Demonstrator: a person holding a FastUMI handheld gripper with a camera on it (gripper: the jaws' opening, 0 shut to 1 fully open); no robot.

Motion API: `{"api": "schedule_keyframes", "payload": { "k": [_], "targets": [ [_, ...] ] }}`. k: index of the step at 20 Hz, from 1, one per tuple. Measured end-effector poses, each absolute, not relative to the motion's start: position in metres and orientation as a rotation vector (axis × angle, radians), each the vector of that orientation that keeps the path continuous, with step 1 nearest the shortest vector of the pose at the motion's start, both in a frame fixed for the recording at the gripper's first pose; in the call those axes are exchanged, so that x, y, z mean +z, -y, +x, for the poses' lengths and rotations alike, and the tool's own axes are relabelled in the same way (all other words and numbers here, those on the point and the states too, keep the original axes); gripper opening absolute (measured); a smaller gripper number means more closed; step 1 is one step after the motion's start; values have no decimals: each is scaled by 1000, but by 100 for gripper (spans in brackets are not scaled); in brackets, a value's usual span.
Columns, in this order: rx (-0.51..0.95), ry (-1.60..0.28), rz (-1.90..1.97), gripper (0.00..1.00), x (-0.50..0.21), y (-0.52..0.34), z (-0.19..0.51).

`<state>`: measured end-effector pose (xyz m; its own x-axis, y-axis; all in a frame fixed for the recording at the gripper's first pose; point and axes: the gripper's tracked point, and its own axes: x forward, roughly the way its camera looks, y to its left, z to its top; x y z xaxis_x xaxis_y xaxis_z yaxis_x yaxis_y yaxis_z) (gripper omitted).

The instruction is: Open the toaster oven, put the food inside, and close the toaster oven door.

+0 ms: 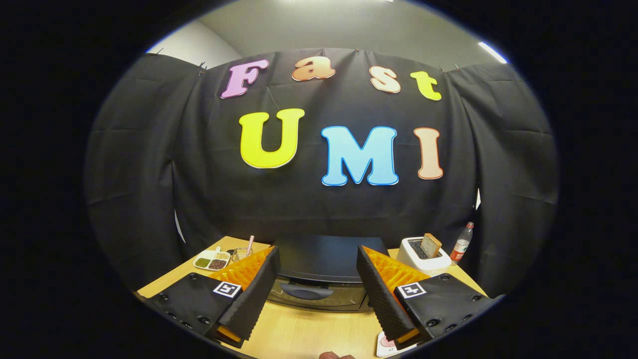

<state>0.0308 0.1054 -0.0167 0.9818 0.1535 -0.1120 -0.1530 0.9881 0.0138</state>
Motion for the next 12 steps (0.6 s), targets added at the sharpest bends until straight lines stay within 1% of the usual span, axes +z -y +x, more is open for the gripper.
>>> {"api": "schedule_keyframes", "payload": {
  "k": [8, 12],
  "targets": [
    [170, -221, 43, 98, -56, -152, 70],
    [138, -264, 44, 98, -83, -152, 91]
  ]
}}
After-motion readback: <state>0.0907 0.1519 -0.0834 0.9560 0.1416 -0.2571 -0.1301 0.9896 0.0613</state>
